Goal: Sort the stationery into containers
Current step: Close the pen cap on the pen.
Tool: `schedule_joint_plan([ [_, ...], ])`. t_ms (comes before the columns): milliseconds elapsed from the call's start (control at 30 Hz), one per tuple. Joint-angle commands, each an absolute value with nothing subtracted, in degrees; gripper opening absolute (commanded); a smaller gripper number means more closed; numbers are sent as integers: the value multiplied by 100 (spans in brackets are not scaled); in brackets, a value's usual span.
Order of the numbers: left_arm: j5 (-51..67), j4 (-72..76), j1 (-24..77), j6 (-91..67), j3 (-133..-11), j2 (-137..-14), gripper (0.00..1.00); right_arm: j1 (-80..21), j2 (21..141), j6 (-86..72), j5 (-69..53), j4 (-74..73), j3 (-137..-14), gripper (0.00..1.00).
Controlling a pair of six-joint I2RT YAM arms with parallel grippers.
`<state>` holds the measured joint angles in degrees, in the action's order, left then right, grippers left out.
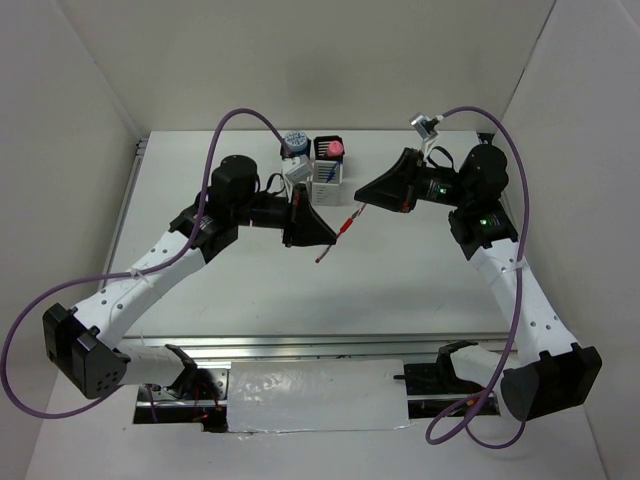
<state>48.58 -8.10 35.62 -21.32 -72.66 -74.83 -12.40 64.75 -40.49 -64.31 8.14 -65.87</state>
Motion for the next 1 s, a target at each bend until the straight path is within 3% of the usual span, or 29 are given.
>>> schedule_joint_plan([
  [0,5001,-475,3595,-2224,-7488,-7488,0,-1318,6434,-4025,-6469,1160,-6539,0],
  [600,5132,-62,3569,-2636,-7462,-7497,0,-1749,6390,-3164,-6223,378,-6338,0],
  [967,5317,2327,3243,-4728,-7189,-8068,0,-2048,6986,-3032,-6055,44,-6170,0],
])
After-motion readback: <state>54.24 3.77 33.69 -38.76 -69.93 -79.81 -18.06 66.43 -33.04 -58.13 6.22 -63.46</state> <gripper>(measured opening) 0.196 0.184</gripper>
